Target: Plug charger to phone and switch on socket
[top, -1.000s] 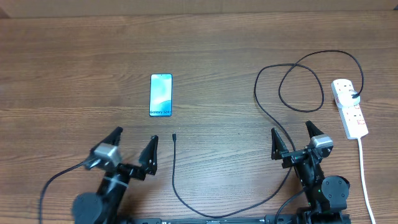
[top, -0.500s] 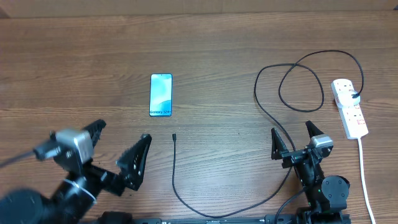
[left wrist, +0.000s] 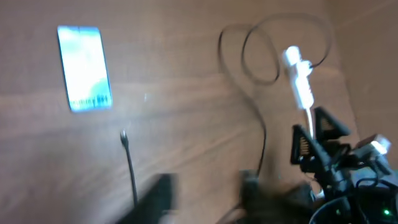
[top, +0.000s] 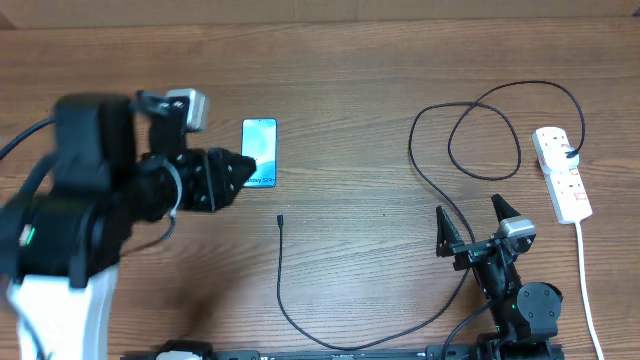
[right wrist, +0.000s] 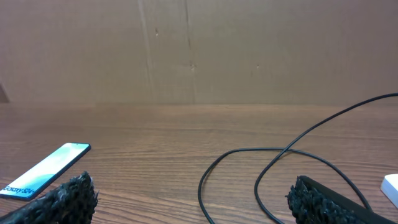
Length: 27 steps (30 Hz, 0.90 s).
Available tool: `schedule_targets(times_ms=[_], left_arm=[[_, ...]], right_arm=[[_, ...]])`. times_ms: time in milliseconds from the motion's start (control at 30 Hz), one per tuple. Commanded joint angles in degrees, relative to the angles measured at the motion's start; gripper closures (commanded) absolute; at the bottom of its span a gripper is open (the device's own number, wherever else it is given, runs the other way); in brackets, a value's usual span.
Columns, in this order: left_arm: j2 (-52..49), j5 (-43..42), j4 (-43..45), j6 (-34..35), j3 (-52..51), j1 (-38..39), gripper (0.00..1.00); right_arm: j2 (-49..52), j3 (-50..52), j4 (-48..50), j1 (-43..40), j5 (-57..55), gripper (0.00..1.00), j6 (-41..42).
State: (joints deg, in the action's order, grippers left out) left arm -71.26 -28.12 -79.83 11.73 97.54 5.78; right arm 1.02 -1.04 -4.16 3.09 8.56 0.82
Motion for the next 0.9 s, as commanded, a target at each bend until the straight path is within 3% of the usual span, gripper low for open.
schedule_targets(times_ms=[0,400,567,733,867], left_arm=[[-6.25,-1.53,-2.51,-1.03,0.85,-0.07,0.96],[-19.47,3.37,-1.66,-0.48,-5.01,5.20,0.96],[-19.50,9.35,3.93,5.57,-11.69,8.04,0.96],[-19.50,21.33,9.64,17.07,-19.61,12.28,0.96],[-19.50,24.70,14.40,20.04,-25.22,15.56,0.95]], right_arm=[[-0.02,0.55,0.17,0.17,-0.42,0.00,-0.26],[-0.02,0.55,0.17,0.17,-0.42,0.00,-0.24],[-0.02,0.55,0.17,0.17,-0.39,0.00,-0.24],[-0.02,0.55,0.17,0.17,-0.42,0.00,-0.26],[-0.02,0.55,0.17,0.17,-0.42,0.00,-0.26]])
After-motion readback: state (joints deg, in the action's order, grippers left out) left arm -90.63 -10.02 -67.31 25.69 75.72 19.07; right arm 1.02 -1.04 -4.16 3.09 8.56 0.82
